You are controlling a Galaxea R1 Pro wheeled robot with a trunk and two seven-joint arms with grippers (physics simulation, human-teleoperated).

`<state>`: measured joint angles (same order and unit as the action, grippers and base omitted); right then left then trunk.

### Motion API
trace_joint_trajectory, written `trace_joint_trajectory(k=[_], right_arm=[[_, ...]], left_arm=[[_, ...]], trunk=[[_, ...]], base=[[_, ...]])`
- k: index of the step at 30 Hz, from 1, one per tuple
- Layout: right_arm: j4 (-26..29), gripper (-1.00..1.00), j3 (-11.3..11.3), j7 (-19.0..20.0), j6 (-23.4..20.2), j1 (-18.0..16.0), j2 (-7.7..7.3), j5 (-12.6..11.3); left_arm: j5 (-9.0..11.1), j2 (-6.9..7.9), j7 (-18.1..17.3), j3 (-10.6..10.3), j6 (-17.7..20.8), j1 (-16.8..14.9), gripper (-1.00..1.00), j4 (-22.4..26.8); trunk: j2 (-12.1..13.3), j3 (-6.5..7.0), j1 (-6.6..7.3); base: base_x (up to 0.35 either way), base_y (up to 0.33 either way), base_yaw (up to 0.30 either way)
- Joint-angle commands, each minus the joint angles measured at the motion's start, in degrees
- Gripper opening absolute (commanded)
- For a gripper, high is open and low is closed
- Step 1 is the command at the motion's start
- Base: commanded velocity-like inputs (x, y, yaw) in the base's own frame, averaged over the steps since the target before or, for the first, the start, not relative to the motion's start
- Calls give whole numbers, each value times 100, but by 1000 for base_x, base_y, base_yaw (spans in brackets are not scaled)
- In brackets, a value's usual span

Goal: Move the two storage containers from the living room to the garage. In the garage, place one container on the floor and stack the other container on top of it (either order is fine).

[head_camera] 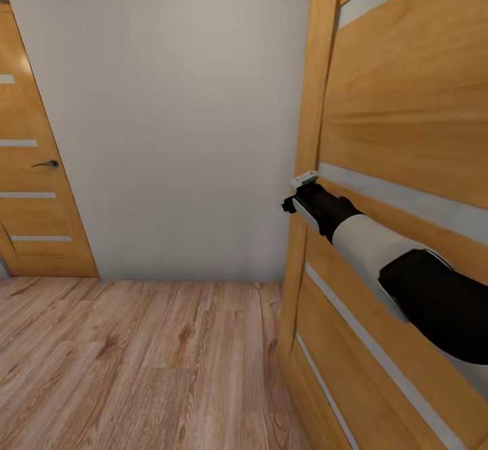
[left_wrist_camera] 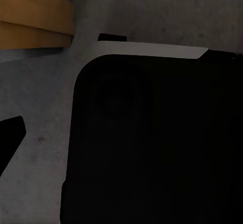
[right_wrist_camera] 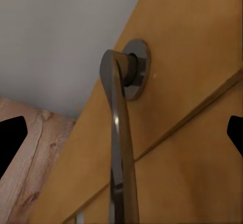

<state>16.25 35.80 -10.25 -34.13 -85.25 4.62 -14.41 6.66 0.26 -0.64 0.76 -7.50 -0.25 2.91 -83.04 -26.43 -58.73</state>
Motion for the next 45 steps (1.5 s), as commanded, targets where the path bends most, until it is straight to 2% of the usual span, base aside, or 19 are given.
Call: trace_joint_trajectory(k=[1,4,7,17,35,41,45], right_arm=[[1,100,50,-57,-42,-5,-18,61],[1,100,50,-58,-41,-6,-69,61],[1,100,50,-56,-41,-4,-181,61],[1,100,50,-57,-39,-3,-347,61],[1,100,50,-56,-39,-4,-552,66],[1,100,49,-56,-41,-6,-702,68],[1,100,50,-56,-41,-4,-729,67]], left_arm=[[46,0,-7,4,-14,-1,100,-1],[46,0,-7,4,-14,-1,100,-1],[46,0,-7,4,-14,-1,100,-1],[46,0,-7,4,-14,-1,100,-1],[46,-5,-11,4,-16,-1,100,-1],[46,-8,-15,4,-22,-1,100,-1],[46,-7,-16,4,-22,-1,100,-1]], trunk=[[-3,-6,0],[-3,-6,0],[-3,-6,0],[-3,-6,0],[-3,-6,0],[-3,-6,0],[-3,-6,0]], base=[[0,0,0],[0,0,0],[0,0,0],[0,0,0],[0,0,0],[0,0,0],[0,0,0]])
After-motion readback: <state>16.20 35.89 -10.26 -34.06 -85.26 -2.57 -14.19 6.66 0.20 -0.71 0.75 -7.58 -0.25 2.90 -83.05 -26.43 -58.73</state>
